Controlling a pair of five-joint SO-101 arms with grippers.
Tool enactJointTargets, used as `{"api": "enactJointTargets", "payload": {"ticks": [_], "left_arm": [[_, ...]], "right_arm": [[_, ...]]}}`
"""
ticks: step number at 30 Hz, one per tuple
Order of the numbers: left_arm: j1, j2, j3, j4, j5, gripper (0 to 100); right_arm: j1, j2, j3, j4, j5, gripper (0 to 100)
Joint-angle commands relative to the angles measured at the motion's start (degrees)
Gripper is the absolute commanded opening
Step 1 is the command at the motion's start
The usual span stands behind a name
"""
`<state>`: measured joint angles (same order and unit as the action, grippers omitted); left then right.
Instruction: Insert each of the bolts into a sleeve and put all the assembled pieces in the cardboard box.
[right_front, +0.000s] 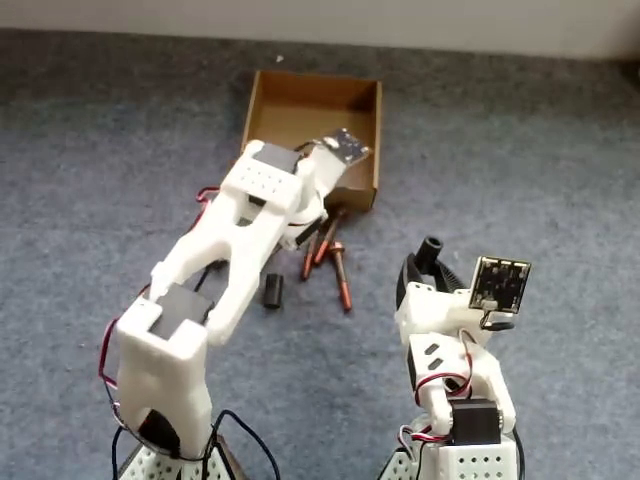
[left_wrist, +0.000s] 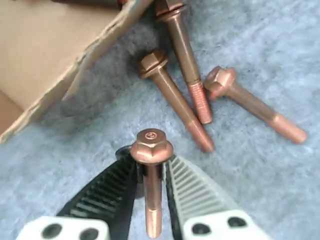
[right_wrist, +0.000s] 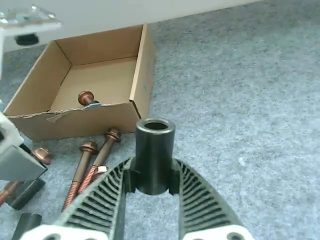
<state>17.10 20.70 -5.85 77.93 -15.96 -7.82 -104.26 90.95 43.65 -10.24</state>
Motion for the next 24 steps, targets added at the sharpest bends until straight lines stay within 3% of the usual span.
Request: {"api": "enactJointTargets", "payload": {"ticks": [1, 6, 15, 24], "left_arm": [[0.6, -12.0, 4.1, 0.1, 1.1, 0], [0.6, -27.7, 15.4, -1.9, 1.2, 0], [0.6, -56.7, 40.5, -14.3, 1.5, 0], [0.5, -77.8, 53.2, -20.2, 12.4, 0]], "right_arm": [[0.1, -1.0, -0.6, -1.6, -0.6, 0.4], [0.1, -1.0, -0.6, -1.6, -0.6, 0.4], [0.1, -1.0, -0.6, -1.6, -0.6, 0.4], [-4.4, -1.0, -0.6, -1.6, -0.4, 0.4]]}}
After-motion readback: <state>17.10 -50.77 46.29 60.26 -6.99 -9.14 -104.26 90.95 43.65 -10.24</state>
